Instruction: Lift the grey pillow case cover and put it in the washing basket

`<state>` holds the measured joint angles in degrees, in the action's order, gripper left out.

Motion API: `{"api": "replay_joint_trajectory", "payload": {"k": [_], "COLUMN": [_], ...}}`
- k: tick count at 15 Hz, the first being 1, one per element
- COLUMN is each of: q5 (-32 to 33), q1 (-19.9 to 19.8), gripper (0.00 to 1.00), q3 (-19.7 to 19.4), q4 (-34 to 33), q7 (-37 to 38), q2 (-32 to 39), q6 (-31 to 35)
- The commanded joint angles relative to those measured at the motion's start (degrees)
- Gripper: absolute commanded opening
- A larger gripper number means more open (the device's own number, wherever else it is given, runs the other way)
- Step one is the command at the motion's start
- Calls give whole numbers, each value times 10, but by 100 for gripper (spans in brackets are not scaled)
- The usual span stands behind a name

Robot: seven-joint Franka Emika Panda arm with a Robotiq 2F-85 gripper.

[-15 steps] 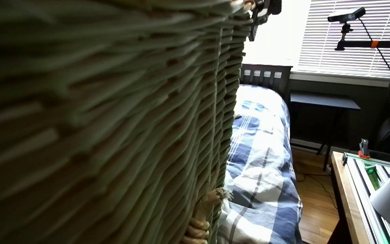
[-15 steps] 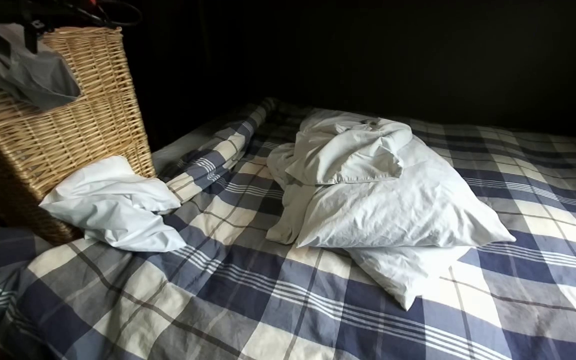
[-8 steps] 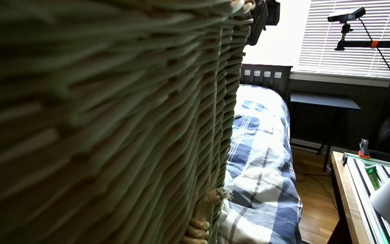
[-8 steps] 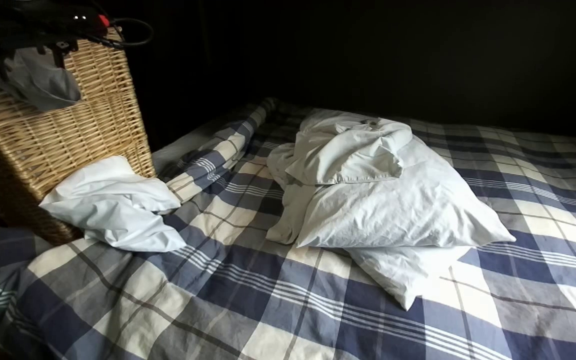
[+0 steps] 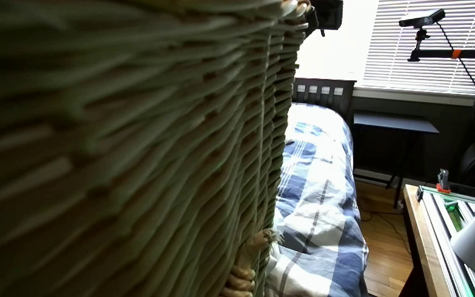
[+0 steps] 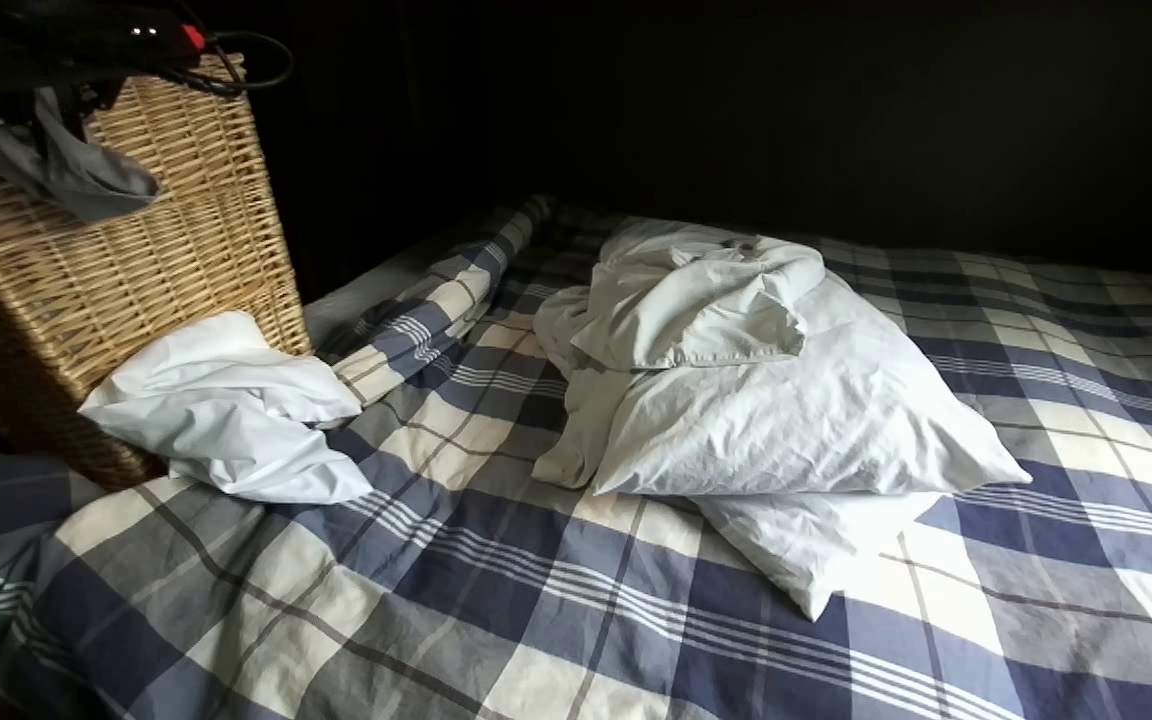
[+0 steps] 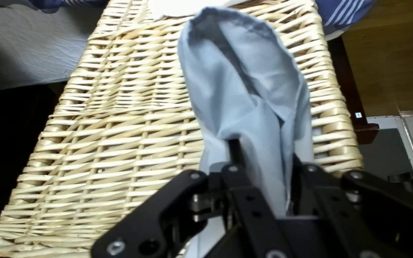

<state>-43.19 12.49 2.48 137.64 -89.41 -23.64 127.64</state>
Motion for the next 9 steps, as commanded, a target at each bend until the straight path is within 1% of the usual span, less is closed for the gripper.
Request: {"api": "replay_joint_trajectory", "payload": {"k": [1,4,6,9], "q5": [-8,-5,-7,-19], "q1": [5,6,10,31], "gripper": [1,0,0,0], "q3": [-1,-3,-1,4], "q4": [-5,-25,-50,-105], "q7": [14,17,14,-5], "q2": [-16,-23,-28,-31], "q6": [-1,-4,0,1]}}
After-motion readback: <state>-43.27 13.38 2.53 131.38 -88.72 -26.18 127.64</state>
